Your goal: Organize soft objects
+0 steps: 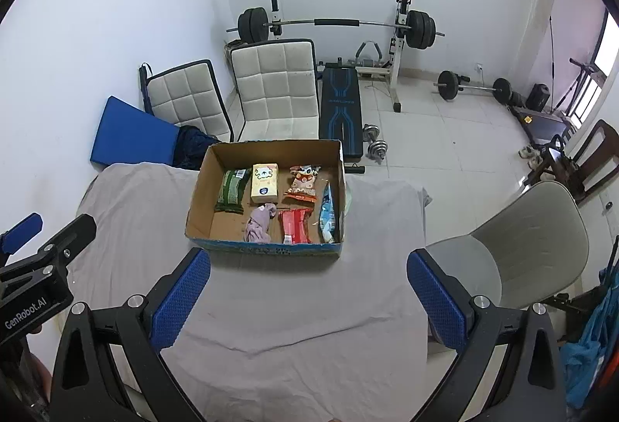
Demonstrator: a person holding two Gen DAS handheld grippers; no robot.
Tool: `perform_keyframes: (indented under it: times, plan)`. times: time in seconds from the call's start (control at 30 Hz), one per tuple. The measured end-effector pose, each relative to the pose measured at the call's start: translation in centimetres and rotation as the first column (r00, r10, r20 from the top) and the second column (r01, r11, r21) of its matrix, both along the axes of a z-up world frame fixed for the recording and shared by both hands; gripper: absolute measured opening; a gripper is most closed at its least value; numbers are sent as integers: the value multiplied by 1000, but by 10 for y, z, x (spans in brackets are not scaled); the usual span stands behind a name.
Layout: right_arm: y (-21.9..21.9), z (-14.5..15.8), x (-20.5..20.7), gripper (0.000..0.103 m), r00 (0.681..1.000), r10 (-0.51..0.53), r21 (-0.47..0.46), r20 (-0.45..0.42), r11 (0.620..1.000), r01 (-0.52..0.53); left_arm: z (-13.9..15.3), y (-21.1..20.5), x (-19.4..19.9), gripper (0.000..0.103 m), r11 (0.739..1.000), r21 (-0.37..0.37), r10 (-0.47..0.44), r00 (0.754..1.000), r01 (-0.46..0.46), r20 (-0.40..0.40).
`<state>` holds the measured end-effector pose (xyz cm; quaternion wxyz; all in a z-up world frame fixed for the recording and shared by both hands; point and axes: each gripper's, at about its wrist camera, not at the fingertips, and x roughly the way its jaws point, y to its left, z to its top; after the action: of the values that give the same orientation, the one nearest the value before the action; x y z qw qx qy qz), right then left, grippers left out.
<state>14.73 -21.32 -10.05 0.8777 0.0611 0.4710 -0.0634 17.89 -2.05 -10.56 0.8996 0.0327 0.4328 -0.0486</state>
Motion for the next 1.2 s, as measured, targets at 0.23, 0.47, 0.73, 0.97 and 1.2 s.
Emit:
perform_keyframes:
  times: [0.23,0.47,0.73,0.97,1.2]
  plan:
    - [1,3,2,103,1000,0,-10,9,1000,0,3,0,1,103,1000,-2,-2,1000,2,4]
    - [3,5,4,103,1000,1,-18,10,1000,-1,4,0,3,103,1000,3,-1,1000,1,-3]
    - [1,5,3,103,1000,-5,-18,11,1000,5,5,0,3,103,1000,8,-9,1000,9,-4]
    - [-4,7,1,103,1000,-11,-17,14,1000,11,1,-3,2,103,1000,8,-17,1000,17,-4]
    - [-5,7,0,103,1000,-11,-18,14,1000,12,0,-4,0,103,1000,7,-20,1000,20,-2]
